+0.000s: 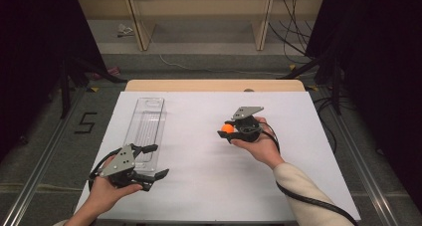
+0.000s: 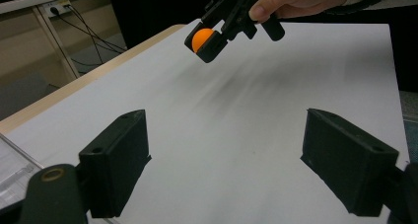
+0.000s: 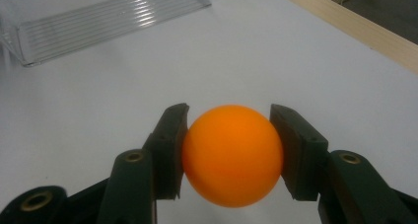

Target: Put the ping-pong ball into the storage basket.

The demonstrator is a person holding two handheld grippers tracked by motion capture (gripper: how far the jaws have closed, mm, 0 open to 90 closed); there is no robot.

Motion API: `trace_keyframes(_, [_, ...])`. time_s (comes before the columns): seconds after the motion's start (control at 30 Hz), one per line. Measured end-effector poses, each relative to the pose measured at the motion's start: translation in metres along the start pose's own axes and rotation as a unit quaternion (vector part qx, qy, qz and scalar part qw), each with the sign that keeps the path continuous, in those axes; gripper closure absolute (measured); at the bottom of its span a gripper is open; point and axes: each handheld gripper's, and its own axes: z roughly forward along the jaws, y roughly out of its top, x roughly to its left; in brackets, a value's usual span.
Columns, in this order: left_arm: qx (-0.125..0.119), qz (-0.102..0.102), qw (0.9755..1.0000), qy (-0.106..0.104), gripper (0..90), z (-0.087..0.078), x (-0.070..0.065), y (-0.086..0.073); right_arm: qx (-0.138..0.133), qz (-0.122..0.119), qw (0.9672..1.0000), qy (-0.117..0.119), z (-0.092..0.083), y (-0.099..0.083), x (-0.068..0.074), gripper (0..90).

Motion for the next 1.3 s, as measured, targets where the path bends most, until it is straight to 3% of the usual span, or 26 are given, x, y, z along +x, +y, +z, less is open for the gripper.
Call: trace_keyframes(1.3, [0.000,0.000,1.0000,0.000,17.7,0.000,0.000,0.000,-0.003,-0.001,1.0000,0.007,0.012,0.008,0.005,51.4])
